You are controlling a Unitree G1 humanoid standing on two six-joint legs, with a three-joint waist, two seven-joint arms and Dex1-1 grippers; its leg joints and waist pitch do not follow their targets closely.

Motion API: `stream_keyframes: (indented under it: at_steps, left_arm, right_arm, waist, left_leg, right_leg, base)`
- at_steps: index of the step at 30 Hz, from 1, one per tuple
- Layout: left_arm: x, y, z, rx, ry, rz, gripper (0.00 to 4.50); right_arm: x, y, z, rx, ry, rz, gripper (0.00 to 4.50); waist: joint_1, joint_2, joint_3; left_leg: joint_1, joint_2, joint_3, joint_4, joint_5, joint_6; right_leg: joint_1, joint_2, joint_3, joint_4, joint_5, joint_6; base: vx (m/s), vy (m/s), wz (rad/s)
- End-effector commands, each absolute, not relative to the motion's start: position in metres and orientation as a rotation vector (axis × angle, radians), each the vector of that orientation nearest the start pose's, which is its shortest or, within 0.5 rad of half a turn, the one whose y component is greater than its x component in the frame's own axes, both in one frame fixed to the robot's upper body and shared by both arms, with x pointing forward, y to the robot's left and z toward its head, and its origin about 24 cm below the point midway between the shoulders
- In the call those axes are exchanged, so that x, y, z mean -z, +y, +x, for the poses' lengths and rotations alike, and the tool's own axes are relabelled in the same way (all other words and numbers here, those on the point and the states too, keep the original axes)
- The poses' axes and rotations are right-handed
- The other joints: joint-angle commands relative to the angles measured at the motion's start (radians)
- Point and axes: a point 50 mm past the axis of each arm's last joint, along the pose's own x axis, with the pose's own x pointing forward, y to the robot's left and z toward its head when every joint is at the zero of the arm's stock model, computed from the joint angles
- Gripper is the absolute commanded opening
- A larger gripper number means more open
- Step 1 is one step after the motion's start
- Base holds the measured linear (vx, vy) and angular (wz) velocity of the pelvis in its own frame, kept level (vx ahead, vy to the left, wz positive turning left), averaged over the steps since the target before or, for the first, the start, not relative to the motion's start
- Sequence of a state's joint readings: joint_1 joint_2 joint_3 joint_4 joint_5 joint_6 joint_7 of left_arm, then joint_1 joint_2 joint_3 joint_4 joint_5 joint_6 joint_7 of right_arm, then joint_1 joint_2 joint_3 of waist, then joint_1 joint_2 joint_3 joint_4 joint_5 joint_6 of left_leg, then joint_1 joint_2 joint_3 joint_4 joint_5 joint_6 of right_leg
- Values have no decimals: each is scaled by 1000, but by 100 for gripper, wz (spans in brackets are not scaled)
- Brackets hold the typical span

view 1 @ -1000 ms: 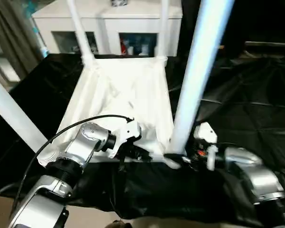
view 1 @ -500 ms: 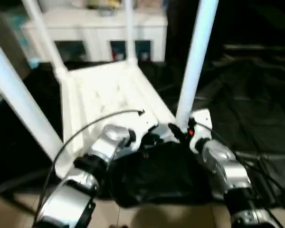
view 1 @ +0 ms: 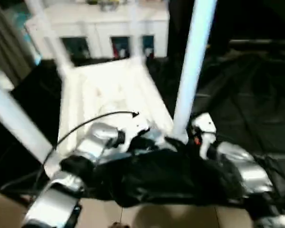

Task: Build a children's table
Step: Rotate leg to tighten

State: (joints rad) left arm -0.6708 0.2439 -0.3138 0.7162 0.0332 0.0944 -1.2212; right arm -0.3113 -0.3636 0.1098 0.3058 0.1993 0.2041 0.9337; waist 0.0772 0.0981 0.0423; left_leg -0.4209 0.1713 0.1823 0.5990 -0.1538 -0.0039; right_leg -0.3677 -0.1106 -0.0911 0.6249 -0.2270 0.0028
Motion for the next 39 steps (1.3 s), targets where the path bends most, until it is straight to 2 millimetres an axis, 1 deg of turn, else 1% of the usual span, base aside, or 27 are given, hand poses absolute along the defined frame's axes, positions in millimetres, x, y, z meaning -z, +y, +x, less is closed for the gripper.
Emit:
stream_keyframes:
  at_steps: [1,2,3,5,8,9,12,14,16,18,19,21,23,25,26,27,28,29,30,31,32,34,35,36,37,38,39]
  left_arm:
    - [-53,87,317,1520,425,362,0]
    - [-54,90,316,1530,430,363,0]
    - [-55,92,316,1539,434,364,0]
    - [-55,97,314,1563,448,368,0]
    - [-55,99,314,1571,454,371,0]
    - [-56,100,314,1575,455,370,0]
    - [-56,102,314,1579,456,369,0]
    - [-56,101,314,1580,455,368,0]
    - [-57,101,314,1577,453,367,0]
    - [-57,100,314,1569,448,361,0]
    - [-56,99,314,1566,446,359,0]
    - [-56,99,314,1564,446,358,0]
    - [-56,98,315,1551,444,357,0]
    - [-55,97,317,1512,437,353,0]
    - [-55,95,322,1457,436,350,0]
    - [-54,92,328,1377,431,345,0]
    - [-54,91,329,1360,430,345,0]
    - [-54,88,333,1317,426,333,0]
    - [-55,84,337,1263,420,321,0]
    - [-55,82,339,1240,417,317,0]
    - [-56,75,343,1188,411,307,0]
    - [-56,73,344,1175,409,304,0]
    - [-56,65,345,1152,401,289,0]
    - [-57,61,345,1139,395,282,0]
    - [-57,54,346,1123,387,271,0]
    - [-58,48,345,1127,381,258,0]
    - [-58,43,344,1137,376,249,0]
  right_arm:
    - [-45,-151,283,-1084,294,-88,372]
    - [-46,-153,283,-1094,293,-94,372]
    - [-48,-155,283,-1105,292,-95,372]
    - [-51,-157,282,-1137,289,-100,372]
    - [-52,-158,282,-1154,286,-107,372]
    - [-53,-158,282,-1164,288,-109,347]
    - [-53,-156,281,-1177,289,-107,347]
    - [-52,-155,280,-1181,286,-95,310]
    - [-52,-154,279,-1190,288,-84,305]
    - [-50,-153,277,-1193,299,-69,284]
    - [-48,-153,276,-1189,310,-58,284]
    - [-45,-153,275,-1178,321,-55,268]
    - [-41,-153,276,-1140,330,-56,265]
    - [-35,-153,280,-1047,336,-62,264]
    - [-30,-153,285,-953,346,-59,264]
    - [-23,-153,292,-826,356,-51,263]
    - [-22,-153,293,-801,358,-48,263]
    - [-19,-151,295,-750,363,-29,263]
    - [-16,-147,297,-692,370,-7,263]
    - [-14,-146,298,-668,375,2,263]
    - [-12,-140,301,-613,383,12,263]
    - [-11,-138,301,-599,384,11,263]
    - [-10,-132,305,-566,386,12,263]
    - [-10,-128,307,-548,385,13,263]
    - [-10,-121,310,-525,383,18,263]
    - [-12,-114,311,-536,371,25,263]
    - [-14,-108,312,-558,358,41,263]
  waist:
    - [0,-20,-68]
    - [1,-21,-68]
    - [5,-19,-69]
    - [11,-20,-69]
    - [12,-23,-68]
    - [12,-24,-69]
    - [15,-26,-68]
    - [17,-25,-68]
    - [17,-26,-68]
    - [19,-26,-68]
    - [19,-27,-68]
    - [20,-27,-68]
    - [20,-27,-68]
    - [18,-29,-67]
    - [15,-29,-64]
    - [9,-29,-60]
    - [6,-29,-57]
    - [1,-31,-56]
    - [-3,-32,-56]
    - [-5,-31,-54]
    - [-9,-32,-56]
    - [-14,-35,-55]
    - [-16,-27,-57]
    - [-22,-31,-55]
    - [-23,-32,-55]
    - [-26,-27,-55]
    - [-25,-30,-56]
  left_leg:
    - [33,68,-28,-77,-233,85]
    - [34,68,-26,-77,-238,82]
    - [39,69,-24,-78,-244,76]
    - [43,70,-20,-79,-248,68]
    - [39,68,-16,-78,-227,69]
    - [38,66,-14,-75,-223,72]
    - [38,65,-12,-72,-208,80]
    - [38,66,-12,-73,-209,80]
    - [39,67,-12,-73,-211,78]
    - [40,67,-12,-73,-207,78]
    - [40,67,-11,-73,-208,78]
    - [40,67,-11,-73,-207,78]
    - [39,66,-11,-72,-206,78]
    - [39,66,-11,-74,-215,71]
    - [38,65,-12,-76,-228,57]
    - [40,62,-12,-80,-267,35]
    - [41,61,-13,-82,-296,18]
    - [43,62,-16,-87,-340,-9]
    - [45,62,-18,-90,-362,-25]
    - [47,62,-18,-91,-375,-33]
    - [48,61,-20,-93,-390,-43]
    - [45,60,-21,-94,-397,-44]
    - [48,60,-20,-93,-397,-40]
    - [47,58,-19,-93,-403,-39]
    - [45,57,-19,-93,-403,-40]
    - [47,57,-20,-94,-413,-45]
    - [49,57,-20,-93,-419,-42]
  right_leg:
    - [24,-56,45,-70,-43,-244]
    - [23,-56,45,-71,-45,-244]
    - [20,-57,47,-71,-49,-246]
    - [19,-57,48,-71,-45,-247]
    - [20,-59,50,-69,-27,-247]
    - [21,-60,50,-69,-25,-247]
    - [20,-61,53,-71,-33,-247]
    - [19,-60,53,-71,-46,-245]
    - [18,-59,54,-72,-53,-244]
    - [17,-58,55,-71,-49,-245]
    - [17,-58,55,-71,-49,-246]
    - [17,-59,56,-71,-52,-245]
    - [16,-59,57,-72,-56,-244]
    - [14,-58,57,-73,-75,-239]
    - [11,-58,59,-74,-99,-236]
    - [7,-59,60,-81,-151,-230]
    - [6,-60,60,-85,-191,-224]
    - [7,-61,61,-89,-250,-209]
    - [6,-60,62,-92,-274,-196]
    - [3,-59,63,-93,-283,-192]
    - [3,-59,64,-94,-283,-187]
    - [4,-59,64,-98,-277,-179]
    - [1,-59,65,-98,-263,-178]
    - [0,-56,65,-100,-256,-182]
    - [2,-57,64,-99,-258,-183]
    - [0,-58,63,-101,-273,-183]
    - [0,-58,64,-104,-281,-177]
  base:
    - [0,0,0]
    - [0,0,0]
    - [0,0,0]
    - [0,0,0]
    - [0,0,0]
    - [0,0,0]
    - [0,0,0]
    - [0,0,0]
    - [0,0,0]
    - [0,0,0]
    - [0,0,0]
    - [0,0,0]
    - [0,0,0]
    - [0,0,0]
    - [0,0,0]
    - [0,0,0]
    - [0,0,0]
    - [0,0,0]
    - [0,0,0]
    - [0,0,0]
    - [0,0,0]
    - [0,0,0]
    - [0,0,0]
    - [0,0,0]
    - [0,0,0]
    - [0,0,0]
    - [0,0,0]
